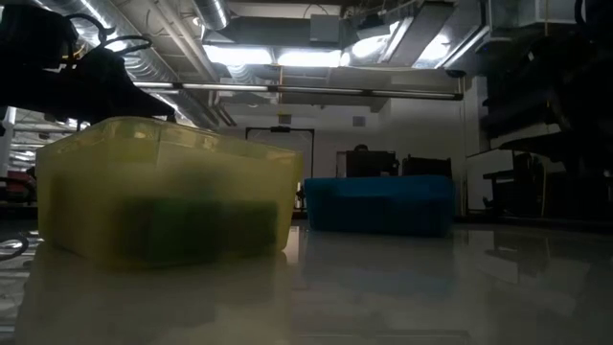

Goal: Sort blocks by size
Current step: Return to Home Position

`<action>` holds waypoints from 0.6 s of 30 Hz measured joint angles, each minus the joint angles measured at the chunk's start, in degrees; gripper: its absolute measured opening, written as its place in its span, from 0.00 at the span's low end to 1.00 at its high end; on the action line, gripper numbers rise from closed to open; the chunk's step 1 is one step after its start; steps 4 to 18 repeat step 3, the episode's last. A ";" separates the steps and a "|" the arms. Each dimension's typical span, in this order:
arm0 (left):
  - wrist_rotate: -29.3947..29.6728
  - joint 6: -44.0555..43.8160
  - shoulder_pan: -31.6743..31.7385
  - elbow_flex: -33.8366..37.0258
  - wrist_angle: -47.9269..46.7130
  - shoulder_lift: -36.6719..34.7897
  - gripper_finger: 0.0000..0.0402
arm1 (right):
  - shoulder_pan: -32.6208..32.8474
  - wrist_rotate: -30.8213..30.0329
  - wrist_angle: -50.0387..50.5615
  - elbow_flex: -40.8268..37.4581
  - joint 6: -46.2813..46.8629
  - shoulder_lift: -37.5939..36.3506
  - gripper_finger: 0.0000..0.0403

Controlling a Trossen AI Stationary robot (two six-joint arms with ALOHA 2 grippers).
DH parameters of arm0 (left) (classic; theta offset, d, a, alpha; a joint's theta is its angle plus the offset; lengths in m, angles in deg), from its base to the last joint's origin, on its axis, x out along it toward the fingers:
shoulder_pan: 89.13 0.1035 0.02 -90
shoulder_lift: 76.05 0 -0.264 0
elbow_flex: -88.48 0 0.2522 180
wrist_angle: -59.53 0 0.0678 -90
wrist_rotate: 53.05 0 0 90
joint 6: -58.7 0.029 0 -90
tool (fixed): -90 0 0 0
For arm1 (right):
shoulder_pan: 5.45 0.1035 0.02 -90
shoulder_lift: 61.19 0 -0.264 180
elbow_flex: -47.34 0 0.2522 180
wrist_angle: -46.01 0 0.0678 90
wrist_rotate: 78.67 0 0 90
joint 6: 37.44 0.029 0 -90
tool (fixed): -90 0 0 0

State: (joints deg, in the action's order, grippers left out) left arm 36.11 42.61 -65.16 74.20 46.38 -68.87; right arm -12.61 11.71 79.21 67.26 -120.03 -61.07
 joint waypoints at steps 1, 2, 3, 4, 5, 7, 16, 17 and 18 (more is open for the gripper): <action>-0.01 0.00 0.01 0.00 0.00 0.00 0.50 | 0.00 -0.02 0.00 0.00 0.00 0.02 0.74; -0.02 0.00 0.00 0.00 0.00 0.00 0.50 | 0.00 0.00 0.00 0.00 0.00 0.00 0.74; -0.02 0.00 0.01 0.00 0.00 0.00 0.50 | 0.00 0.00 0.00 0.00 0.00 0.01 0.74; -0.02 0.00 0.01 0.00 0.00 0.00 0.50 | 0.00 0.00 0.00 0.00 0.00 0.01 0.74; -0.02 0.00 0.01 0.00 0.00 0.00 0.50 | 0.00 0.00 0.00 0.00 0.00 0.01 0.74; -0.02 0.00 0.01 0.00 0.00 0.00 0.50 | 0.00 0.00 0.00 0.00 0.00 0.01 0.74; -0.02 0.00 0.01 0.00 0.00 0.00 0.50 | 0.00 0.00 0.00 0.00 0.00 0.01 0.74; -0.02 0.00 0.01 0.00 0.00 0.00 0.50 | 0.00 0.00 0.00 0.00 0.00 0.01 0.74; -0.02 0.00 0.01 0.00 0.00 0.00 0.50 | 0.00 0.00 0.00 0.00 0.00 0.01 0.74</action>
